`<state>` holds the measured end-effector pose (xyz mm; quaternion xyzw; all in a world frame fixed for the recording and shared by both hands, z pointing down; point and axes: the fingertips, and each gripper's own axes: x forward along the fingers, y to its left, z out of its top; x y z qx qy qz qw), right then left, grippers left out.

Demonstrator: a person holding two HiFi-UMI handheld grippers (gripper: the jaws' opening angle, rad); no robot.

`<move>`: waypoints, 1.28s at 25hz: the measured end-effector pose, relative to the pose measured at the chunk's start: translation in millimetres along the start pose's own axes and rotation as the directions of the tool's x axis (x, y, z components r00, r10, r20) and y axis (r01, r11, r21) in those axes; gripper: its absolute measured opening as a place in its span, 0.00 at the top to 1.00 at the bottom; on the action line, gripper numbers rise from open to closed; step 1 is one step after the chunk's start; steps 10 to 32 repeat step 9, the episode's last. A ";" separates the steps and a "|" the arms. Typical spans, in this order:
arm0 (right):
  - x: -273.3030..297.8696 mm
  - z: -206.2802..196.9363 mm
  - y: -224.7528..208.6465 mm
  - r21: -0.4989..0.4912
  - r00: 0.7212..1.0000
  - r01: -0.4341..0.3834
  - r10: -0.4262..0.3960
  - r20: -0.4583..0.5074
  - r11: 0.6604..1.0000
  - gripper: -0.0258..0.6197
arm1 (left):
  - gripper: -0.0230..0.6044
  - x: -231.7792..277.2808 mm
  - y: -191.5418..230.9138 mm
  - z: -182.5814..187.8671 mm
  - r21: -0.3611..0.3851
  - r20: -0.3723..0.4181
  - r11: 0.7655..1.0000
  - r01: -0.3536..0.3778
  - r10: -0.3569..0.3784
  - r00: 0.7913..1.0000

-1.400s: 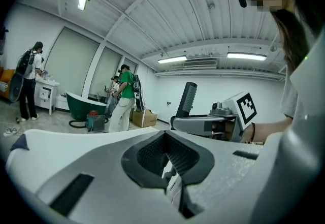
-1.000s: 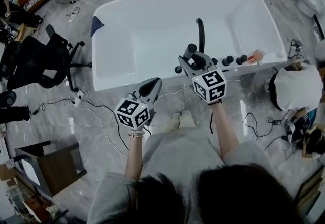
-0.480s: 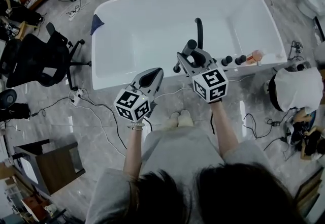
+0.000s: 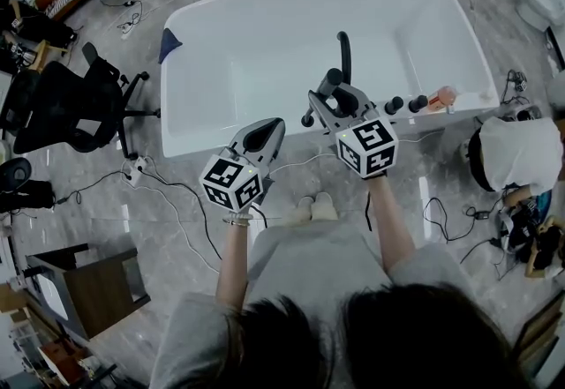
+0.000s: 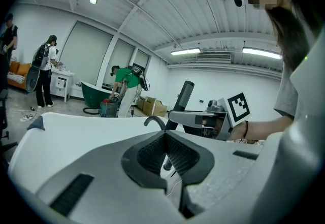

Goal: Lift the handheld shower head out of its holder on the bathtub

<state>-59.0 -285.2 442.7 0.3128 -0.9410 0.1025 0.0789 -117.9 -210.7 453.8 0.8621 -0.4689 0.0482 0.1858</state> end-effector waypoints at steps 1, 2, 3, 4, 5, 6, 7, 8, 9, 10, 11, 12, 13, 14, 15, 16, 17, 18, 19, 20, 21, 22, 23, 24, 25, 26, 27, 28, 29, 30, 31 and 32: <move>-0.3 -0.5 -0.2 0.000 1.000 -0.001 0.001 -0.001 1.000 0.75 | 0.96 0.0 -0.1 -0.4 -0.001 0.000 1.000 -0.001 0.001 1.000; -0.3 -1.0 -0.2 0.001 1.000 -0.001 0.001 -0.001 1.000 0.75 | 0.96 -0.2 0.0 -0.9 -0.003 0.000 1.000 -0.002 0.002 1.000; -0.2 -1.3 -0.1 0.002 1.000 -0.002 0.002 -0.001 1.000 0.75 | 0.96 -0.5 0.2 -1.5 -0.004 -0.001 1.000 -0.004 0.004 1.000; 0.1 -1.6 -0.2 0.002 1.000 -0.003 0.003 -0.001 1.000 0.75 | 0.96 -0.7 0.5 -2.1 -0.006 -0.001 1.000 -0.005 0.005 1.000; 0.5 -1.9 -0.5 0.003 1.000 -0.004 0.004 -0.001 1.000 0.75 | 0.96 -0.7 1.0 -2.7 -0.008 -0.002 1.000 -0.006 0.006 1.000; 1.0 -2.2 -0.9 0.004 1.000 -0.004 0.004 -0.002 1.000 0.75 | 0.96 -0.4 1.5 -3.3 -0.009 -0.002 1.000 -0.006 0.006 1.000; 1.7 -2.5 -1.6 0.004 1.000 -0.004 0.004 -0.002 1.000 0.75 | 0.96 0.0 2.2 -3.6 -0.010 -0.003 1.000 -0.007 0.007 1.000; 2.5 -2.8 -2.2 0.005 1.000 -0.004 0.004 -0.003 1.000 0.75 | 0.96 0.4 3.0 -3.9 -0.010 -0.003 1.000 -0.008 0.007 1.000; 3.3 -3.1 -2.9 0.005 1.000 -0.004 0.004 -0.003 1.000 0.75 | 0.96 1.0 3.7 -4.1 -0.010 -0.003 1.000 -0.008 0.008 1.000; 3.3 -3.1 -2.9 0.005 1.000 -0.004 0.004 -0.003 1.000 0.75 | 0.96 1.0 3.7 -4.1 -0.010 -0.003 1.000 -0.008 0.008 1.000; 3.3 -3.1 -2.9 0.005 1.000 -0.004 0.004 -0.003 1.000 0.75 | 0.96 1.0 3.7 -4.1 -0.010 -0.003 1.000 -0.008 0.008 1.000; 3.3 -3.1 -2.9 0.005 1.000 -0.004 0.004 -0.003 1.000 0.75 | 0.96 1.0 3.7 -4.1 -0.010 -0.003 1.000 -0.008 0.008 1.000; 3.3 -3.1 -2.9 0.005 1.000 -0.004 0.004 -0.003 1.000 0.75 | 0.96 1.0 3.7 -4.1 -0.010 -0.003 1.000 -0.008 0.008 1.000; 3.3 -3.1 -2.9 0.005 1.000 -0.004 0.004 -0.003 1.000 0.75 | 0.96 1.0 3.7 -4.1 -0.010 -0.003 1.000 -0.008 0.008 1.000; 3.3 -3.1 -2.9 0.005 1.000 -0.004 0.004 -0.003 1.000 0.75 | 0.96 1.0 3.7 -4.1 -0.010 -0.003 1.000 -0.008 0.008 1.000; 3.3 -3.1 -2.9 0.005 1.000 -0.004 0.004 -0.003 1.000 0.75 | 0.96 1.0 3.7 -4.1 -0.010 -0.003 1.000 -0.008 0.008 1.000; 3.3 -3.1 -2.9 0.005 1.000 -0.004 0.004 -0.003 1.000 0.75 | 0.96 1.0 3.7 -4.1 -0.010 -0.003 1.000 -0.008 0.008 1.000; 3.3 -3.1 -2.9 0.005 1.000 -0.004 0.004 -0.003 1.000 0.75 | 0.96 1.0 3.7 -4.1 -0.010 -0.003 1.000 -0.008 0.008 1.000; 3.3 -3.1 -2.9 0.005 1.000 -0.004 0.004 -0.003 1.000 0.75 | 0.96 1.0 3.7 -4.1 -0.010 -0.003 1.000 -0.008 0.008 1.000; 3.3 -3.1 -2.9 0.005 1.000 -0.004 0.004 -0.003 1.000 0.75 | 0.96 1.0 3.7 -4.1 -0.010 -0.003 1.000 -0.008 0.008 1.000; 3.3 -3.1 -2.9 0.005 1.000 -0.004 0.004 -0.003 1.000 0.75 | 0.96 1.0 3.7 -4.1 -0.010 -0.003 1.000 -0.008 0.008 1.000; 3.3 -3.1 -2.9 0.005 1.000 -0.004 0.004 -0.003 1.000 0.75 | 0.96 1.0 3.7 -4.1 -0.010 -0.003 1.000 -0.008 0.008 1.000; 3.3 -3.1 -2.9 0.005 1.000 -0.004 0.004 -0.003 1.000 0.75 | 0.96 1.0 3.7 -4.1 -0.010 -0.003 1.000 -0.008 0.008 1.000; 3.3 -3.1 -2.9 0.005 1.000 -0.004 0.004 -0.003 1.000 0.75 | 0.96 1.0 3.7 -4.1 -0.010 -0.003 1.000 -0.008 0.008 1.000; 3.3 -3.1 -2.9 0.005 1.000 -0.004 0.004 -0.003 1.000 0.75 | 0.96 1.0 3.7 -4.1 -0.010 -0.003 1.000 -0.008 0.008 1.000; 3.3 -3.1 -2.9 0.005 1.000 -0.004 0.004 -0.003 1.000 0.75 | 0.96 1.0 3.7 -4.1 -0.010 -0.003 1.000 -0.008 0.008 1.000; 3.3 -3.1 -2.9 0.005 1.000 -0.004 0.004 -0.003 1.000 0.75 | 0.96 1.0 3.7 -4.1 -0.010 -0.003 1.000 -0.008 0.008 1.000; 3.3 -3.1 -2.9 0.005 1.000 -0.004 0.004 -0.003 1.000 0.75 | 0.96 1.0 3.7 -4.1 -0.010 -0.003 1.000 -0.008 0.008 1.000; 3.3 -3.1 -2.9 0.005 1.000 -0.004 0.004 -0.003 1.000 0.75 | 0.96 1.0 3.7 -4.1 -0.010 -0.003 1.000 -0.008 0.008 1.000; 3.3 -3.1 -2.9 0.005 1.000 -0.004 0.004 -0.003 1.000 0.75 | 0.96 1.0 3.7 -4.1 -0.010 -0.003 1.000 -0.008 0.008 1.000; 3.3 -3.1 -2.9 0.005 1.000 -0.004 0.004 -0.003 1.000 0.75 | 0.96 1.0 3.7 -4.1 -0.010 -0.003 1.000 -0.008 0.008 1.000; 3.3 -3.1 -2.9 0.005 1.000 -0.004 0.004 -0.003 1.000 0.75 | 0.96 1.0 3.7 -4.1 -0.010 -0.003 1.000 -0.008 0.008 1.000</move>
